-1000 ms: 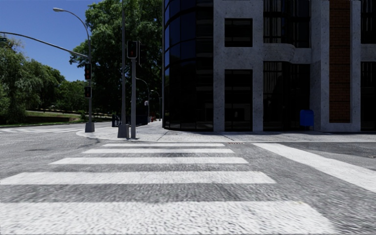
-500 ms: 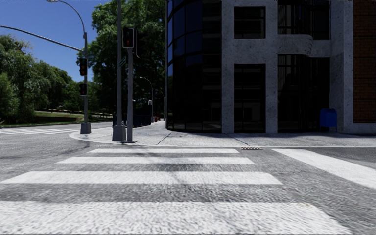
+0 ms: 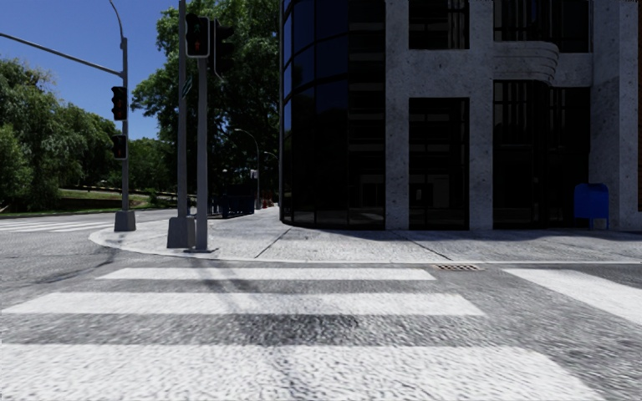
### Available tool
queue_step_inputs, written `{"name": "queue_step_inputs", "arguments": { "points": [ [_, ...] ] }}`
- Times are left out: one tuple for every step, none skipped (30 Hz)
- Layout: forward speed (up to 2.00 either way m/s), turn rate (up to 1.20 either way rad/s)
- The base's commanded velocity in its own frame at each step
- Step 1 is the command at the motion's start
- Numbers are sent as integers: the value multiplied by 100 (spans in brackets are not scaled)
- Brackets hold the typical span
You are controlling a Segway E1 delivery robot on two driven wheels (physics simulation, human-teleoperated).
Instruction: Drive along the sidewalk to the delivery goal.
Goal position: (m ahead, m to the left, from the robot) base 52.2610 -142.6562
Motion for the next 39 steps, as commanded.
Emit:
{"name": "queue_step_inputs", "arguments": {
  "points": [
    [200, 0],
    [200, 0],
    [200, 0],
    [200, 0],
    [200, 0],
    [200, 0],
    [200, 0],
    [200, 0],
    [200, 0],
    [200, 0],
    [200, 0],
    [200, 0],
    [200, 0],
    [200, 0],
    [200, 0],
    [200, 0],
    [200, 0],
    [200, 0],
    [200, 0],
    [200, 0],
    [200, 0],
    [200, 0],
    [200, 0],
    [200, 0],
    [200, 0],
    [200, 0],
    [200, 0],
    [200, 0],
    [200, 0],
    [200, 0],
    [199, 0],
    [199, 0],
    [190, 0],
    [185, 0],
    [183, 0],
    [181, 0],
    [181, 0],
    [176, 0],
    [171, 0]
  ]
}}
